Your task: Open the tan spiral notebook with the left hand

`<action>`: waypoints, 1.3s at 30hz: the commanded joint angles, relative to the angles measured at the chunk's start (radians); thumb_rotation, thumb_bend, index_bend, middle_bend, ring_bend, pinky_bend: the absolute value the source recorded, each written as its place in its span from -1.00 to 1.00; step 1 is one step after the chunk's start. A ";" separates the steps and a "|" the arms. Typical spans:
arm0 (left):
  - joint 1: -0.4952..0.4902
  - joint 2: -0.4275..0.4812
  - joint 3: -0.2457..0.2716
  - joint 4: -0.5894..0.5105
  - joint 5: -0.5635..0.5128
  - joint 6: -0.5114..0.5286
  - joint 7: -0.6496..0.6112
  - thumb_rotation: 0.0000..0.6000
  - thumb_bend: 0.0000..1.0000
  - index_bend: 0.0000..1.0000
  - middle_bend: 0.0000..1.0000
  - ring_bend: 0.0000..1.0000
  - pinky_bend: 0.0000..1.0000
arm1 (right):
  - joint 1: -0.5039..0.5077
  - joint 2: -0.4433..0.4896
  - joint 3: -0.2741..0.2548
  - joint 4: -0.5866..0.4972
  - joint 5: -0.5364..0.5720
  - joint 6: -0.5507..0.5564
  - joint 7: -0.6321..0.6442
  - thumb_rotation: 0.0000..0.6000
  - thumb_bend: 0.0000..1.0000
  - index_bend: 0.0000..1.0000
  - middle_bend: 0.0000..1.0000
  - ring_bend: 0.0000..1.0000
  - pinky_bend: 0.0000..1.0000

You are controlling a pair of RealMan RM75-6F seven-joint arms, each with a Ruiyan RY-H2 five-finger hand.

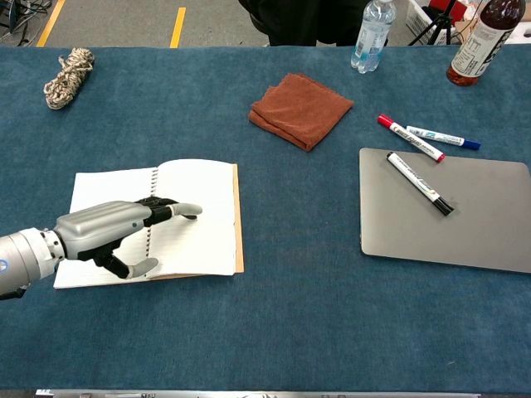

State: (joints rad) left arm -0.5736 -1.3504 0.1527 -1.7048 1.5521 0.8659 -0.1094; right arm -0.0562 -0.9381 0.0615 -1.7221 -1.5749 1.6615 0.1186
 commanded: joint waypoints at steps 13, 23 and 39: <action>-0.005 -0.031 -0.013 -0.021 -0.064 -0.031 0.087 1.00 -0.12 -1.00 -0.79 -1.00 -1.00 | -0.002 -0.002 0.000 0.010 0.000 0.001 0.010 1.00 -0.74 -0.42 -0.37 -0.63 -0.45; 0.061 0.083 -0.058 -0.068 -0.063 0.149 0.063 1.00 -0.12 -1.00 -0.83 -1.00 -1.00 | 0.013 0.003 -0.001 0.007 0.005 -0.031 0.000 1.00 -0.74 -0.42 -0.37 -0.63 -0.45; 0.269 0.166 -0.155 -0.024 -0.241 0.483 0.142 1.00 -0.12 -1.00 -0.88 -1.00 -1.00 | 0.056 0.024 0.000 -0.054 0.085 -0.150 -0.110 1.00 -0.74 -0.42 -0.37 -0.63 -0.45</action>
State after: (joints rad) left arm -0.3274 -1.1884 0.0126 -1.7395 1.3342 1.3241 0.0193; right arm -0.0026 -0.9129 0.0612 -1.7747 -1.4906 1.5136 0.0115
